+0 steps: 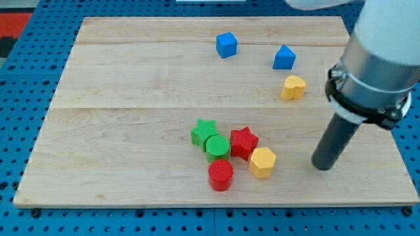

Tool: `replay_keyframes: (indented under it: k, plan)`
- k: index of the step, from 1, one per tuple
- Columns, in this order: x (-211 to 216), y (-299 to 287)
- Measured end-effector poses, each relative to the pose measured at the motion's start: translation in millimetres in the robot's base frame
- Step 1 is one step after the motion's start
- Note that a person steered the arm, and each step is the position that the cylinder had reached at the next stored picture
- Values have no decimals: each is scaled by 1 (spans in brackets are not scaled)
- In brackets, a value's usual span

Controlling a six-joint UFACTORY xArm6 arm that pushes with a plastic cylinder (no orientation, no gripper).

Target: Move the red star to the center of the board

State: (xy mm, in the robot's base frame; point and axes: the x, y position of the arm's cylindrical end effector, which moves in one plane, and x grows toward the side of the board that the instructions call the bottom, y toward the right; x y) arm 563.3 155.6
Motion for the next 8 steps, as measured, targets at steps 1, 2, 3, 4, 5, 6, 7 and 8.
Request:
replay_keyframes:
  k: [1,2,3,4,5,6,7,8]
  plan:
    - [-1,-39]
    - [10,-22]
    - [-14,-76]
    - [-27,-89]
    - [-31,-38]
    - [-12,-4]
    - [27,-14]
    - [34,-51]
